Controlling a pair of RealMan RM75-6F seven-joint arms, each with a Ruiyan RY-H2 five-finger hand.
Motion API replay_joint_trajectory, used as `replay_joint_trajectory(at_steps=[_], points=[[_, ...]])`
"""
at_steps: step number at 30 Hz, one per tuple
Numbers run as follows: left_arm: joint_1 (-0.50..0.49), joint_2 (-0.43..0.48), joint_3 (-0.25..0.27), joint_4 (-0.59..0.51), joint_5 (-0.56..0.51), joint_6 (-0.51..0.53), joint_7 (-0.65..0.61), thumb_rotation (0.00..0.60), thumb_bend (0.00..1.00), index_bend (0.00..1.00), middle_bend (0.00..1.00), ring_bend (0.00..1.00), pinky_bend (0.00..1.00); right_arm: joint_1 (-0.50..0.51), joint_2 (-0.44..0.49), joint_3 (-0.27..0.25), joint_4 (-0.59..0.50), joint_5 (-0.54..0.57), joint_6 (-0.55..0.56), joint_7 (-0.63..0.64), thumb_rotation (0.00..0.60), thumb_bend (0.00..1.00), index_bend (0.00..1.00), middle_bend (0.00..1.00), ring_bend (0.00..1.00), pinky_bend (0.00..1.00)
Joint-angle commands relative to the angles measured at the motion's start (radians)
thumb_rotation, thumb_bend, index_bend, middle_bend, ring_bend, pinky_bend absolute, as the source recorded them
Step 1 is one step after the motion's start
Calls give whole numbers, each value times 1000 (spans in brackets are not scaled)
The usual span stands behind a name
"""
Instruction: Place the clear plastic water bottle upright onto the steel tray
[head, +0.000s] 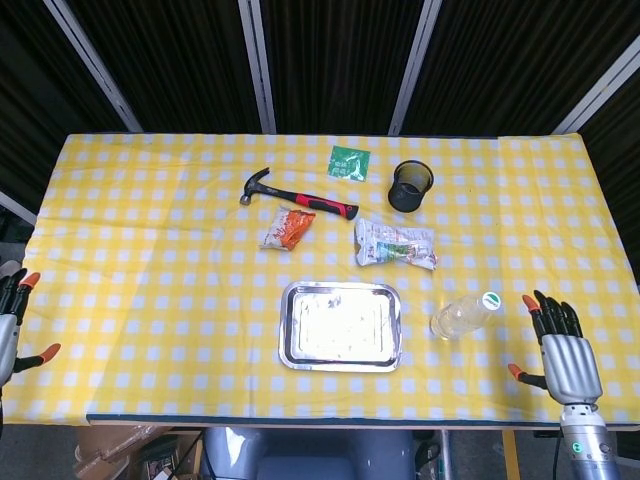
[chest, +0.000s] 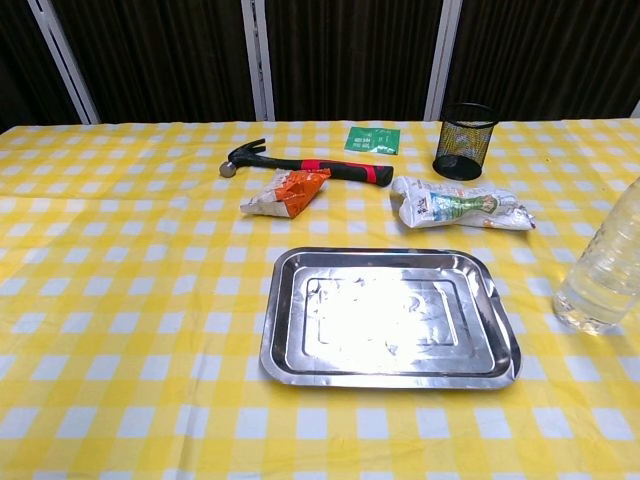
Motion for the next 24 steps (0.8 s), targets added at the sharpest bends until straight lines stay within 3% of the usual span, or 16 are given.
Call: replay_joint_trajectory(at_steps=[1,9,14,24], points=[[11,12,1,-4,14,19,-22,600,190,63,0,0,0,5,-2,-2,10,10,-14,-12,600,111,66,0,0,0],[32,18,20,5,123,88,-88,600,190,63,0,0,0,7,-7,-2,14,3,-13,-7,600,110,67,0,0,0],[31,11,19,23,126,86,-100,600,190,63,0,0,0,9,3,-8,-17,6,-35,43,600,110,68,0,0,0],[32,-2,13,40,139,102,-115,600,190,63,0,0,0,80,26,-8,-86,79,-242,261,600,110,79,0,0,0]])
